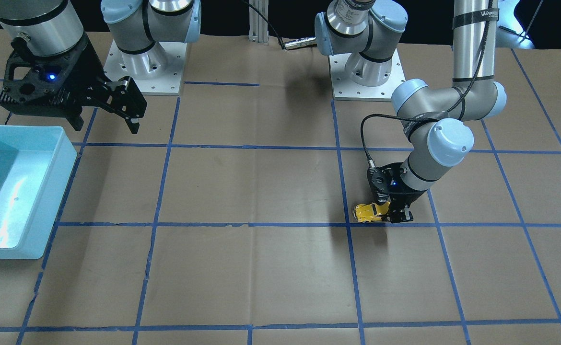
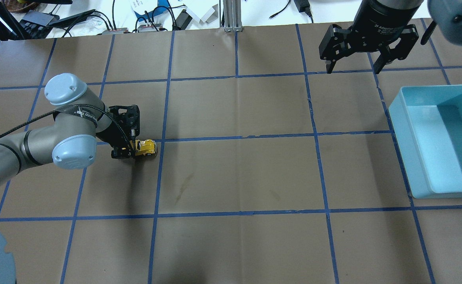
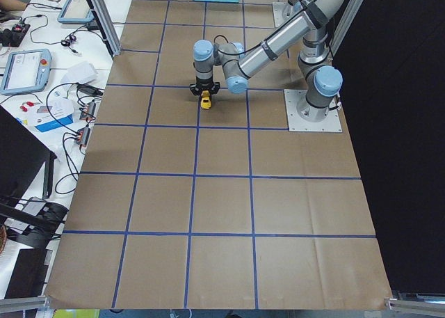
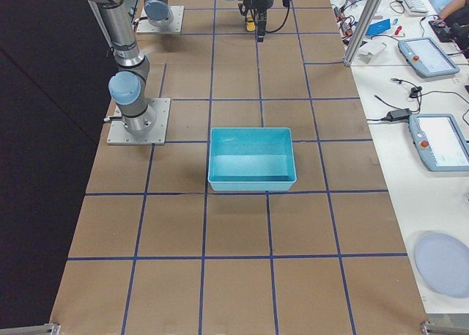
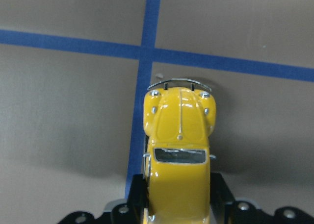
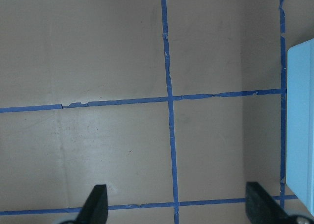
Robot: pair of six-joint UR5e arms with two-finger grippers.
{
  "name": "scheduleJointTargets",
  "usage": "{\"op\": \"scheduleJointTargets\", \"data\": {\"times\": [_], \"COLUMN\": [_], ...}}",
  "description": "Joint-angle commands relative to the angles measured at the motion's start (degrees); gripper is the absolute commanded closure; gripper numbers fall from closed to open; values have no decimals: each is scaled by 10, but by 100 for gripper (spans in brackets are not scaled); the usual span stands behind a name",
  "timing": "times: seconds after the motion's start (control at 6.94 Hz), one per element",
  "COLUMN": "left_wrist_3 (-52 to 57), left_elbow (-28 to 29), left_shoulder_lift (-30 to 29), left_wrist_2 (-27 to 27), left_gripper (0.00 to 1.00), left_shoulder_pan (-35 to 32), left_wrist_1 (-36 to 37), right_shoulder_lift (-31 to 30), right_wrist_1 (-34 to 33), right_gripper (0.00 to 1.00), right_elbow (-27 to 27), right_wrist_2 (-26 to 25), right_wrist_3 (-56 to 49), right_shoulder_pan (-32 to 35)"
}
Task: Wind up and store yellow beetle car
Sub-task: 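Drag the held car backward along the table to wind it up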
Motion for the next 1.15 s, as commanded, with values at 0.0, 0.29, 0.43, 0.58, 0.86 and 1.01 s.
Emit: {"op": "scheduleJointTargets", "data": {"times": [0.0,0.29,0.43,0.58,0.86,1.01], "left_wrist_3": [33,49,60,62,65,65], "left_elbow": [0,0,0,0,0,0], "left_shoulder_lift": [0,0,-1,-1,-1,-1], "left_wrist_2": [0,-1,0,1,-1,-2], "left_gripper": [71,71,71,71,70,67], "left_shoulder_pan": [14,33,36,37,53,62], "left_wrist_1": [0,0,1,0,-2,-1], "right_shoulder_lift": [1,1,0,0,1,1], "right_wrist_1": [0,0,0,0,0,0], "right_gripper": [0,0,0,0,0,0], "right_elbow": [0,0,0,0,0,0], "right_wrist_2": [0,0,0,0,0,0], "right_wrist_3": [0,0,0,0,0,0], "right_shoulder_pan": [-1,1,0,1,-1,1]}}
